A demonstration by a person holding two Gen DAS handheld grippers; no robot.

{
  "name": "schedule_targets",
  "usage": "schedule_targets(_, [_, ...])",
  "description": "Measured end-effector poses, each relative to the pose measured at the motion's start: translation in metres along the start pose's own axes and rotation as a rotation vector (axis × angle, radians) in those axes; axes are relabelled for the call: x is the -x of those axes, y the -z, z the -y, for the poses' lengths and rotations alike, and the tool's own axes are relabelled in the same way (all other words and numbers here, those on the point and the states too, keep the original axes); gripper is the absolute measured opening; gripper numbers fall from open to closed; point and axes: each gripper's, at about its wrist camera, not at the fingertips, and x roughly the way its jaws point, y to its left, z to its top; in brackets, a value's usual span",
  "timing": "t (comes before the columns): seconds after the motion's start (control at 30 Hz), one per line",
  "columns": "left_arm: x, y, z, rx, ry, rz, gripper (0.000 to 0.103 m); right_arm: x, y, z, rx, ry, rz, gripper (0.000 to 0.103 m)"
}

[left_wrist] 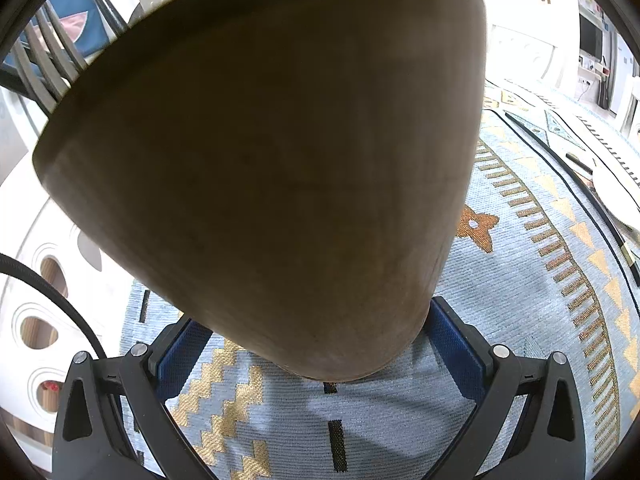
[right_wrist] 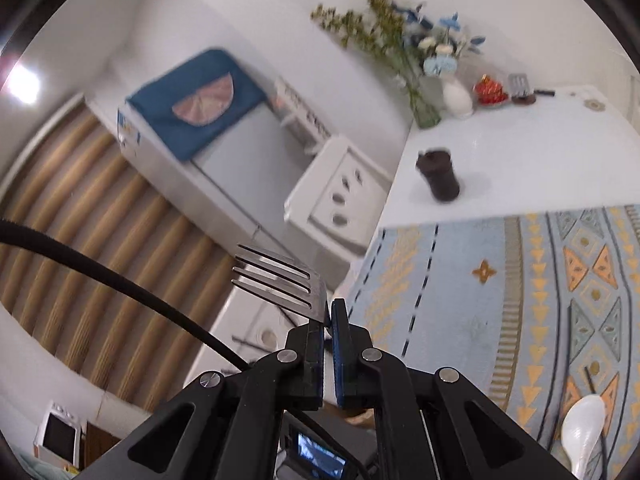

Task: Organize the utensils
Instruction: 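Lift the silver fork with the right gripper toward the wooden cup, then open the right gripper over the wooden cup to drop the fork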

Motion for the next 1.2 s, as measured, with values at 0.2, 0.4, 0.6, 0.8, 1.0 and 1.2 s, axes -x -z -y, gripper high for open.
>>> schedule_targets(0.2, [0.000, 0.001, 0.001, 0.001, 0.001, 0.000, 0.103, -0.026, 0.019, -0.002, 0.048, 0.060, -0.083, 0.004])
schedule_targets(0.4, [0.000, 0.001, 0.001, 0.001, 0.001, 0.000, 0.103, -0.039, 0.025, -0.003, 0.051, 0.083, -0.143, 0.005])
schedule_targets(0.6, [0.000, 0.001, 0.001, 0.001, 0.001, 0.000, 0.103, -0.043, 0.024, -0.008, 0.056, 0.067, -0.188, 0.018])
schedule_targets(0.8, [0.000, 0.002, 0.004, 0.000, -0.001, 0.001, 0.103, -0.007, 0.011, -0.005, 0.029, 0.045, -0.057, 0.024])
schedule_targets(1.0, [0.000, 0.002, 0.004, 0.000, -0.001, 0.002, 0.103, 0.039, 0.005, 0.017, -0.026, 0.121, 0.057, 0.036])
schedule_targets(1.2, [0.000, 0.002, 0.003, 0.000, -0.001, 0.001, 0.103, 0.089, 0.011, 0.057, -0.127, 0.237, 0.155, 0.042])
